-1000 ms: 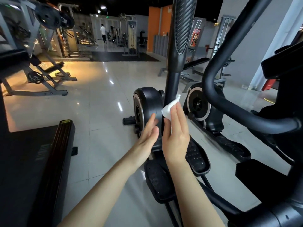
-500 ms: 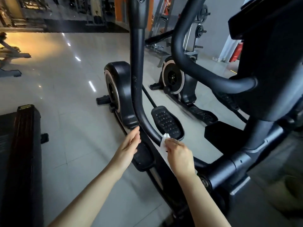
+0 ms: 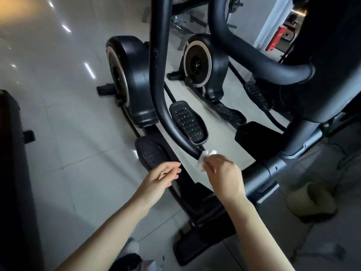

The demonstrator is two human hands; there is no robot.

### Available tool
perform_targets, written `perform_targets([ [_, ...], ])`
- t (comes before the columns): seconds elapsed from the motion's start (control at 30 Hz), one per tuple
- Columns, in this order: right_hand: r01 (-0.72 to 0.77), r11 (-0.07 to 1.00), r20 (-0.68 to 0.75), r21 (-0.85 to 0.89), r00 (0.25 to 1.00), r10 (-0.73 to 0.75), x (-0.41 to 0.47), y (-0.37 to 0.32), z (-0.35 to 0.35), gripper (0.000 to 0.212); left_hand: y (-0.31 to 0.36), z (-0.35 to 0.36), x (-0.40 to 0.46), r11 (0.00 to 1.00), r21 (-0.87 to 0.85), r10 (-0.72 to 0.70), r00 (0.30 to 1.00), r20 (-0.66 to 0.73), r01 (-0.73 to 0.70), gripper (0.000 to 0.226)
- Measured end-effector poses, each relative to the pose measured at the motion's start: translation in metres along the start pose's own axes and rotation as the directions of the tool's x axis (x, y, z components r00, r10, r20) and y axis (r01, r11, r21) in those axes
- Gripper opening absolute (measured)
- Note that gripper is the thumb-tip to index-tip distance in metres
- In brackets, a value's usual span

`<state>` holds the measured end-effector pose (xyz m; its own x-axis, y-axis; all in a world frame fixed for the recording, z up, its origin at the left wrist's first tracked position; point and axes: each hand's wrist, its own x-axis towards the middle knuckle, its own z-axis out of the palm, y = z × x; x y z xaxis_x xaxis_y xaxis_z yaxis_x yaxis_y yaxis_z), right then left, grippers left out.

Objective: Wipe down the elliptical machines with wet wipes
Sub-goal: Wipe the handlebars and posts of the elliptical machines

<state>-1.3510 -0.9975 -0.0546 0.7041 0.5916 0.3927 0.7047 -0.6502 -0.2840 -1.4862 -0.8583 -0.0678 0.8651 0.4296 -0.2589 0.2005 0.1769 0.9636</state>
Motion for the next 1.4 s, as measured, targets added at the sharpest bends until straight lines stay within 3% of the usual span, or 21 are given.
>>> perform_targets([
  [0.03,0.005,0.995,0.011,0.096,1.000,-0.006,-0.002,-0.014,0.009,0.003,0.001,-0.002,0.001,0.999,-0.031,-0.020,0.999,0.029,0.021,0.021],
  [0.13,-0.004,0.946,0.059,0.326,0.998,-0.017,-0.001,-0.059,0.026,0.019,0.006,-0.016,0.012,0.972,-0.217,-0.089,0.996,0.008,0.088,0.030],
  [0.27,-0.027,0.889,0.166,0.458,0.985,-0.055,0.012,-0.099,0.024,0.021,0.008,-0.044,0.037,0.905,-0.413,-0.153,0.983,-0.104,0.098,0.013],
  [0.3,-0.040,0.890,0.125,0.453,0.992,-0.019,0.019,-0.107,0.021,0.022,0.007,-0.053,0.046,0.891,-0.443,-0.170,0.977,-0.127,0.098,0.009],
  [0.37,-0.021,0.927,-0.109,0.375,0.992,0.067,0.040,-0.123,0.016,0.027,0.007,-0.072,0.068,0.878,-0.470,-0.176,0.975,-0.135,0.094,0.009],
  [0.43,-0.042,0.951,-0.297,0.306,0.945,0.137,0.063,-0.137,0.020,0.043,0.008,-0.092,0.095,0.883,-0.456,-0.176,0.979,-0.105,0.110,0.009],
  [0.5,-0.100,0.958,-0.363,0.268,0.911,0.197,0.084,-0.148,0.028,0.044,0.017,-0.107,0.123,0.903,-0.408,-0.158,0.987,-0.019,0.136,0.013],
  [0.57,-0.163,0.954,-0.396,0.253,0.882,0.256,0.097,-0.157,0.036,0.032,0.031,-0.112,0.143,0.932,-0.327,-0.114,0.982,0.150,0.158,0.010],
  [0.7,-0.250,0.924,-0.398,0.288,0.846,0.354,0.101,-0.170,0.040,0.023,0.056,-0.101,0.159,0.974,-0.152,-0.069,0.861,0.504,0.168,0.014],
  [0.83,-0.361,0.888,-0.402,0.284,0.796,0.452,0.105,-0.185,0.038,0.023,0.067,-0.101,0.170,0.929,-0.130,-0.194,0.755,0.626,0.346,0.018],
  [0.9,-0.387,0.880,-0.429,0.275,0.770,0.472,0.108,-0.192,0.040,0.023,0.075,-0.108,0.171,0.918,-0.139,-0.192,0.725,0.661,0.370,0.019],
  [1.03,-0.388,0.886,-0.480,0.253,0.745,0.463,0.112,-0.197,0.044,0.027,0.101,-0.126,0.172,0.950,-0.232,-0.007,0.758,0.652,0.208,0.016],
  [1.1,-0.399,0.883,-0.506,0.248,0.724,0.469,0.112,-0.197,0.047,0.024,0.115,-0.136,0.172,0.968,-0.237,0.103,0.739,0.666,0.079,0.016],
  [1.17,-0.420,0.868,-0.522,0.266,0.694,0.496,0.111,-0.200,0.053,0.024,0.126,-0.149,0.172,0.964,-0.267,0.199,0.674,0.711,-0.003,0.016],
  [1.27,-0.448,0.843,-0.549,0.296,0.643,0.534,0.112,-0.206,0.057,0.025,0.130,-0.157,0.177,0.942,-0.306,0.331,0.529,0.782,-0.136,0.039],
  [1.4,-0.521,0.745,-0.607,0.415,0.451,0.654,0.118,-0.225,0.066,0.034,0.104,-0.148,0.199,0.809,-0.373,0.550,0.362,0.753,-0.453,0.054],
])
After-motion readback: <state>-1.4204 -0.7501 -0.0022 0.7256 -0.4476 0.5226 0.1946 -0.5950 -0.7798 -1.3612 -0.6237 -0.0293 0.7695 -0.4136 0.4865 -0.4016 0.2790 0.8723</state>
